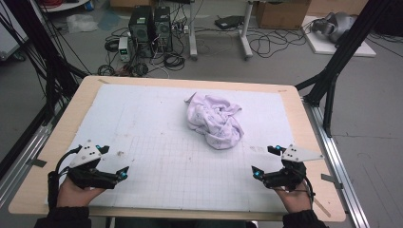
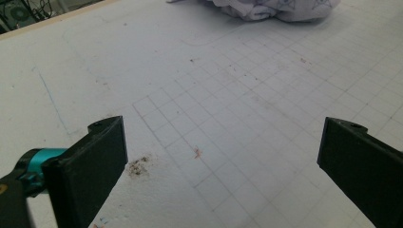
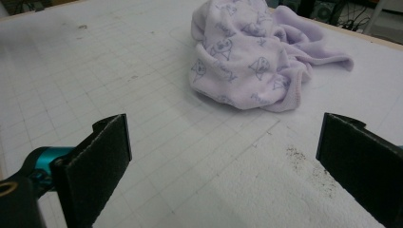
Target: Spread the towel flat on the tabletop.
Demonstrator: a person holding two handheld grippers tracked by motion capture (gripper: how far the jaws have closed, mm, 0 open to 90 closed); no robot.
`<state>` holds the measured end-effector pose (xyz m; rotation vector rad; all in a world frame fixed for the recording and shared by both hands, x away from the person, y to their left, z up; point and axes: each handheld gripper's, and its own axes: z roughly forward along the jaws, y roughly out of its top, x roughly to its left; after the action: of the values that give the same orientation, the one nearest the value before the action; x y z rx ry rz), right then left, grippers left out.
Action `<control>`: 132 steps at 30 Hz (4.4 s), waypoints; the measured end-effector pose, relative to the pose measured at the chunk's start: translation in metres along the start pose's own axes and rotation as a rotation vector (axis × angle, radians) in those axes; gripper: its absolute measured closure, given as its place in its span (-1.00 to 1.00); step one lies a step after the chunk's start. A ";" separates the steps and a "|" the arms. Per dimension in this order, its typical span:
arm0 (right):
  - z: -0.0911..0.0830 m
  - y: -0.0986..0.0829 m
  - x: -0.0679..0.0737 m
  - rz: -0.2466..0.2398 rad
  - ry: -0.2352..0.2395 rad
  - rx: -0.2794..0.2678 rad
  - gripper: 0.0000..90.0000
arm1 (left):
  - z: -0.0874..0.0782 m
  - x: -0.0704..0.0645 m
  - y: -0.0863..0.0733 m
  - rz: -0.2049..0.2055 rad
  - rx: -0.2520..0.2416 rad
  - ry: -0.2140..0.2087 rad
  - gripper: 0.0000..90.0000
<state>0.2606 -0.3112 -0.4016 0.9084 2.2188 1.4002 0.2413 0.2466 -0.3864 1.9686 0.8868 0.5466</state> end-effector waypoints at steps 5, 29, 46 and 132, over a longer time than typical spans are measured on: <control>0.001 0.000 -0.001 0.000 0.002 -0.002 -0.93 | 0.001 -0.001 0.000 0.003 0.003 -0.002 -0.93; 0.010 0.005 -0.006 0.014 0.012 0.004 -0.92 | 0.007 -0.002 0.000 0.011 0.016 -0.011 -0.93; 0.051 0.065 -0.023 -0.023 0.053 0.035 -0.86 | 0.022 0.001 0.008 -0.005 0.016 -0.015 -0.88; 0.099 0.010 0.036 -0.134 0.279 0.353 0.09 | 0.100 -0.047 0.034 0.116 0.059 -0.244 -0.36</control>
<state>0.2977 -0.2179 -0.4353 0.6841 2.7426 1.1532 0.2905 0.1446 -0.4107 2.0968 0.6456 0.3386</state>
